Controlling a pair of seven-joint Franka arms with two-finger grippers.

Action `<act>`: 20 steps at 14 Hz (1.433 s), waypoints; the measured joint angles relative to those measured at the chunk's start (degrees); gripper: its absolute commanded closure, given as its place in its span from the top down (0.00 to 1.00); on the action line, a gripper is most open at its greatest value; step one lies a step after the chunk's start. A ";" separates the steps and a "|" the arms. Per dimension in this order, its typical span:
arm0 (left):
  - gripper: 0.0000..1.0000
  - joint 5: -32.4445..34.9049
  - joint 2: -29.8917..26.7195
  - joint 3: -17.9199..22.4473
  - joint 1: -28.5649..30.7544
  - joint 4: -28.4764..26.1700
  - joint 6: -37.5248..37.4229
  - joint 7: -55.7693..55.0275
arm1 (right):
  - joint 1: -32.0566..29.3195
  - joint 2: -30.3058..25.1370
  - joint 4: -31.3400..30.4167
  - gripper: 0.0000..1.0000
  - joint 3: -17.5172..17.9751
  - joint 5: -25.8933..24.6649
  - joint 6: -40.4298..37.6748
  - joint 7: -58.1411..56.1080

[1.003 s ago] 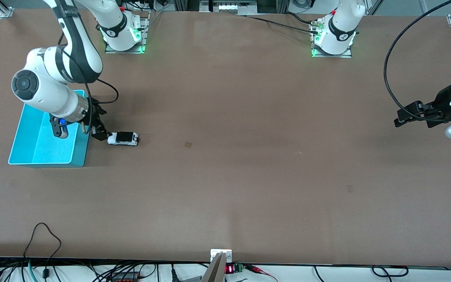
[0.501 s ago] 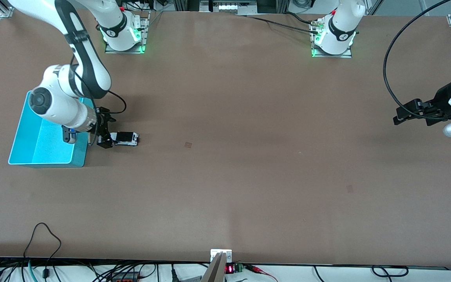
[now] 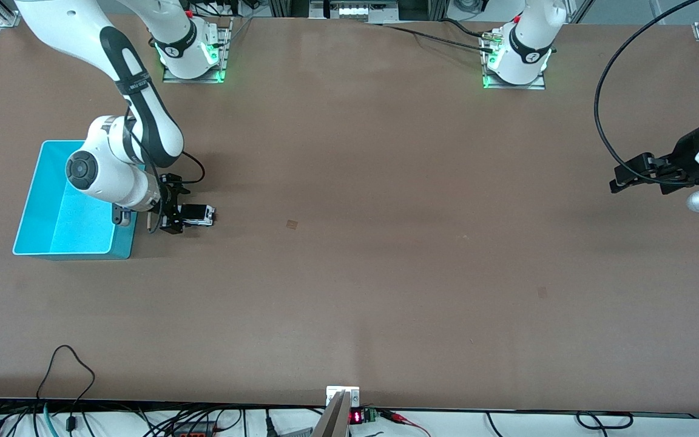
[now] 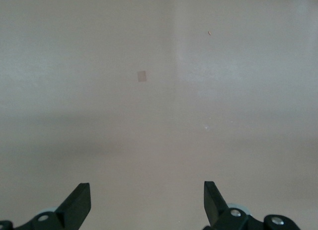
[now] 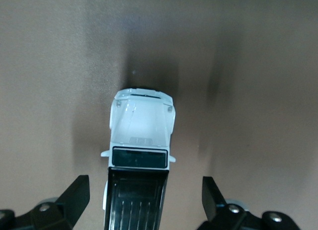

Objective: Wind and store white jeep toy
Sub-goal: 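Lift the jeep with the right gripper and carry it over the box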

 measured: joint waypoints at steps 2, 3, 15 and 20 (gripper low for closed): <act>1.00 0.01 0.00 0.00 0.00 0.00 -0.03 0.00 | 0.03 0.70 0.00 1.00 0.62 0.65 0.85 0.00; 1.00 0.01 0.00 0.00 0.00 0.00 -0.03 0.00 | 0.06 1.06 0.00 1.00 0.85 0.69 1.09 0.00; 1.00 0.03 0.07 0.14 0.03 -0.40 0.43 0.00 | -0.63 -0.31 1.14 0.00 1.07 0.69 -3.79 -15.16; 1.00 0.05 0.28 0.48 0.08 -0.73 1.06 0.00 | -10.50 -13.60 3.47 0.00 0.60 0.48 -20.71 -40.42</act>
